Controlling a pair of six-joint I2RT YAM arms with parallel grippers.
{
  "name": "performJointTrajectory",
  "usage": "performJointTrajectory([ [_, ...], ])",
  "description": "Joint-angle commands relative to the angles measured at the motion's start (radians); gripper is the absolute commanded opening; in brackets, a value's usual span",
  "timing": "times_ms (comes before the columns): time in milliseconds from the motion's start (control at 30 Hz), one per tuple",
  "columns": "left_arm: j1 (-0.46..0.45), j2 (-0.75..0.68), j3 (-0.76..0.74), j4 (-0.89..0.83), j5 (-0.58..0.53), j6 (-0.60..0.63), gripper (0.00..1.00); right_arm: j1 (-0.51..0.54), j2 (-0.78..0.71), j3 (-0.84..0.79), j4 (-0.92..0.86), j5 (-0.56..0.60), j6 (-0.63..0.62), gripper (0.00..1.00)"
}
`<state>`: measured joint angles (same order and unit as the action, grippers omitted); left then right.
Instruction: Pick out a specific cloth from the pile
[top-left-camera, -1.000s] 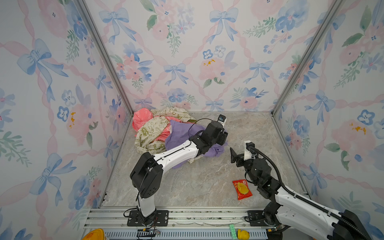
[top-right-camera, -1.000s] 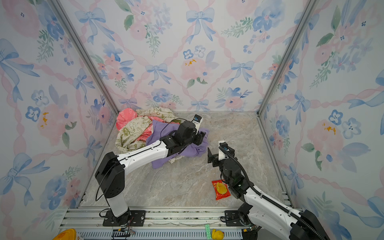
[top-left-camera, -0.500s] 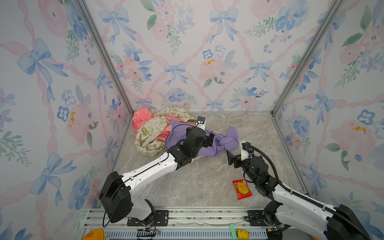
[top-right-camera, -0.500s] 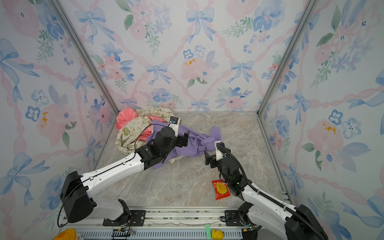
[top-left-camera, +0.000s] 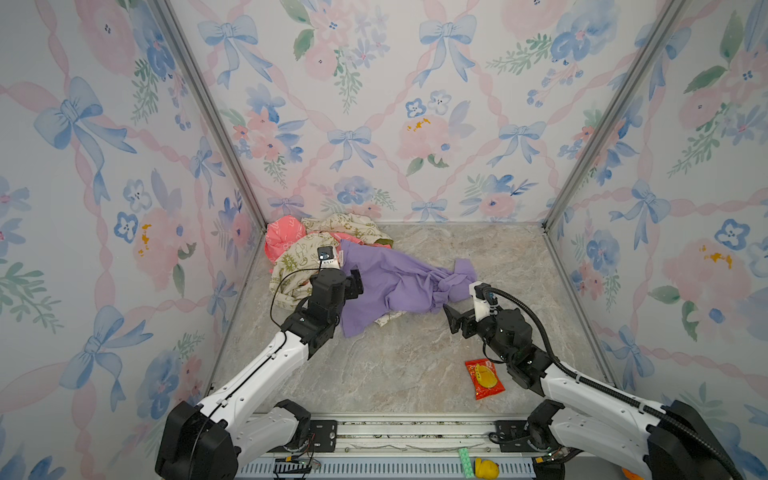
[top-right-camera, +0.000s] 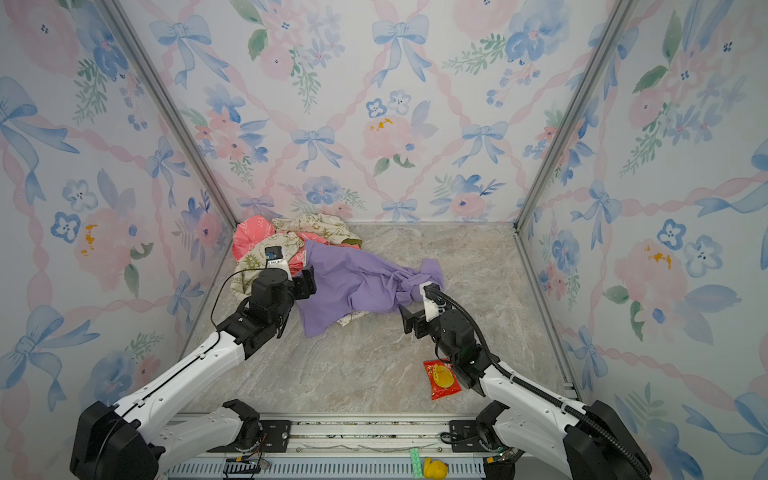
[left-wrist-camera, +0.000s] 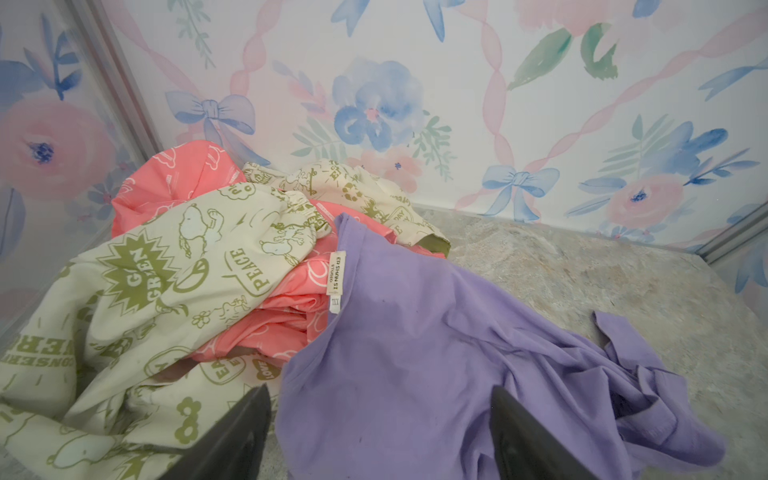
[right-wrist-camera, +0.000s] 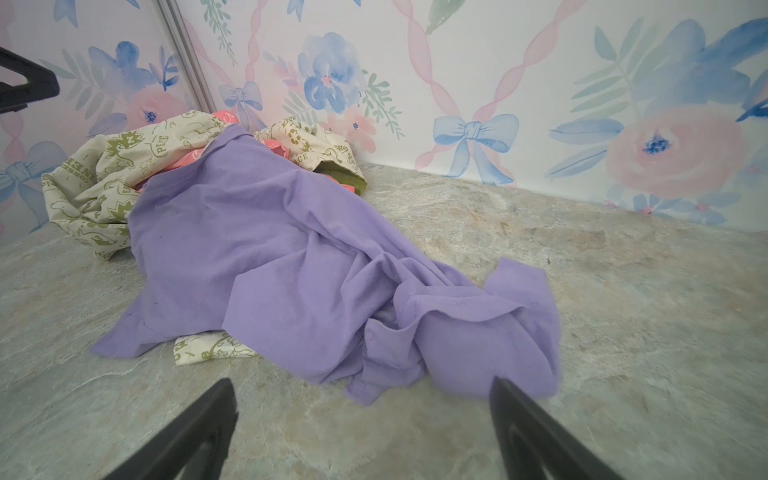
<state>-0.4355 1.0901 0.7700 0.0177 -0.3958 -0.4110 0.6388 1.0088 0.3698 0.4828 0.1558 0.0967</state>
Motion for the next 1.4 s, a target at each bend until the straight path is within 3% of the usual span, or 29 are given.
performJointTrajectory([
  [0, 0.047, 0.046, 0.067, -0.063, 0.121, 0.059, 0.82, 0.008, 0.011, 0.033, 0.012, -0.013, -0.004, 0.97],
  [233, 0.084, 0.308, 0.357, -0.328, 0.089, 0.239, 0.79, 0.016, 0.024, 0.038, 0.016, -0.015, -0.002, 0.97],
  [633, 0.097, 0.618, 0.557, -0.350, 0.008, 0.325, 0.61, 0.018, -0.009, 0.037, -0.006, -0.001, -0.013, 0.97],
  [900, 0.117, 0.715, 0.581, -0.348, -0.121, 0.330, 0.44, 0.018, -0.010, 0.041, -0.016, -0.003, -0.012, 0.97],
  [1100, 0.139, 0.759, 0.592, -0.348, -0.073, 0.319, 0.31, 0.018, -0.015, 0.043, -0.018, -0.003, -0.012, 0.97],
  [1233, 0.145, 0.763, 0.591, -0.347, -0.051, 0.302, 0.10, 0.018, -0.019, 0.041, -0.021, -0.001, -0.012, 0.97],
  [1367, 0.146, 0.718, 0.597, -0.347, -0.005, 0.281, 0.00, 0.019, -0.017, 0.041, -0.020, 0.000, -0.013, 0.97],
])
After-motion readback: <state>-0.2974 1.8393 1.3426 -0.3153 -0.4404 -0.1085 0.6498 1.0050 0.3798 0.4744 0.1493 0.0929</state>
